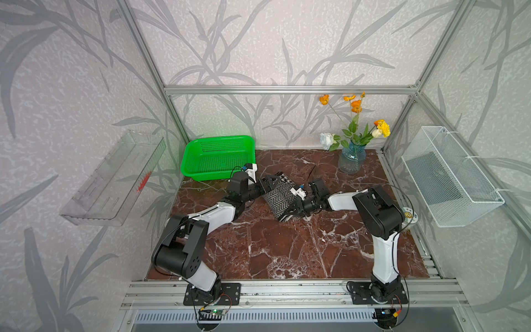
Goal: Roll up the scarf and place it into the basket
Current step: Roll the scarf at the center of the board.
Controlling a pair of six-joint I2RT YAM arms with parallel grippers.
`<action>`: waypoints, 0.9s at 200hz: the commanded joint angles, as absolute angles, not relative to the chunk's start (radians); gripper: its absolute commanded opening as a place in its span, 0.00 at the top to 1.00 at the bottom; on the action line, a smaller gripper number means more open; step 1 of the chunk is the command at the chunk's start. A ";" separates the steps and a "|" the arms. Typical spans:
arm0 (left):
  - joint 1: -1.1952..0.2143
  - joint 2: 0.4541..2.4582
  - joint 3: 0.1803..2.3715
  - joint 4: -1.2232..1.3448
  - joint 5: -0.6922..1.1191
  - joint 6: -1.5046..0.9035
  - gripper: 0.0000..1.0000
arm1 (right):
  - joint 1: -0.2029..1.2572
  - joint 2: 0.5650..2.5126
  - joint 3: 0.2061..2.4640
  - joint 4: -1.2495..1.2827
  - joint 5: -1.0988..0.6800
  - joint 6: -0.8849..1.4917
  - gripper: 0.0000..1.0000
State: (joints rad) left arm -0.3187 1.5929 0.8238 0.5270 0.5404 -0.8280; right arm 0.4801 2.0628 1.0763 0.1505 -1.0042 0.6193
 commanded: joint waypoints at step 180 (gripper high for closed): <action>-0.307 2.086 0.942 0.772 0.483 -1.022 0.02 | 0.677 1.715 1.304 -0.519 -0.114 0.183 0.01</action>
State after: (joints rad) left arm -0.3065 2.0308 0.9485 0.8532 0.5137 -0.9989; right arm 0.5545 1.8210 1.2423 -0.3843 -0.4770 0.3073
